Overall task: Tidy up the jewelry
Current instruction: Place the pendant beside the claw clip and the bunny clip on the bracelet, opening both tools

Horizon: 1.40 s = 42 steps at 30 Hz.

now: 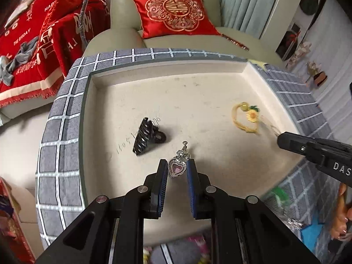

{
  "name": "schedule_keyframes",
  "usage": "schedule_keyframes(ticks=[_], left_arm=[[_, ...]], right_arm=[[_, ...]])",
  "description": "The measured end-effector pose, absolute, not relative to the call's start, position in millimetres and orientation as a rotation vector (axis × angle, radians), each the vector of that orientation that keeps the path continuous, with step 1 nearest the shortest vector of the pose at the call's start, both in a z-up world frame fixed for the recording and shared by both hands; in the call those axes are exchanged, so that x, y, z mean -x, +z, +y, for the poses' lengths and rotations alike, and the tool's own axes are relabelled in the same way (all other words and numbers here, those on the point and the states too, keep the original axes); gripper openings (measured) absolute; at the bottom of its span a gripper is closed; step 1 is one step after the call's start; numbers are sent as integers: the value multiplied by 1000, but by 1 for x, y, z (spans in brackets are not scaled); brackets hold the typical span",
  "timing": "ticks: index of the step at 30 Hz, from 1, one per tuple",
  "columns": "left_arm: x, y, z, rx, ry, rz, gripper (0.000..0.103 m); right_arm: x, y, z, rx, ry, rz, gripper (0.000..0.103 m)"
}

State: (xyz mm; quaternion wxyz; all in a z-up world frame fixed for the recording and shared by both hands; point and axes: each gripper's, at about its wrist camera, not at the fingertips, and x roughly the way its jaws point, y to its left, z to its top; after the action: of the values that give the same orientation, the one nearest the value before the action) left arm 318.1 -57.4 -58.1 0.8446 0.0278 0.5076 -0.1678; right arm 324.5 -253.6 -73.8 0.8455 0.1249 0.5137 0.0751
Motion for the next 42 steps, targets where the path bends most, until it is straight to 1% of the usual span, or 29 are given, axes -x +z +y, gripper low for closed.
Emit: schedule_keyframes(ticks=[8, 15, 19, 20, 21, 22, 24, 42], left_arm=[[-336, -62, -63, -80, -301, 1033, 33], [-332, -63, -72, -166, -277, 973, 33], [-328, -62, -71, -161, -286, 969, 33], [-328, -62, -70, -154, -290, 968, 33], [-327, -62, -70, -151, -289, 967, 33], [-327, -62, -69, -145, -291, 964, 33], [-325, -61, -68, -140, -290, 959, 33], [-312, -42, -67, -136, -265, 891, 33]], right_arm=[[-343, -87, -255, -247, 110, 1068, 9], [-351, -97, -251, -240, 96, 1078, 10], [-348, -96, -248, -214, 91, 1076, 12], [-348, -96, -247, -209, 91, 1078, 14], [-349, -96, -246, -210, 93, 1079, 26], [-349, -95, -246, -213, 94, 1078, 47], [-347, -91, -246, -224, 107, 1056, 57], [-315, -49, -255, -316, 129, 942, 59]])
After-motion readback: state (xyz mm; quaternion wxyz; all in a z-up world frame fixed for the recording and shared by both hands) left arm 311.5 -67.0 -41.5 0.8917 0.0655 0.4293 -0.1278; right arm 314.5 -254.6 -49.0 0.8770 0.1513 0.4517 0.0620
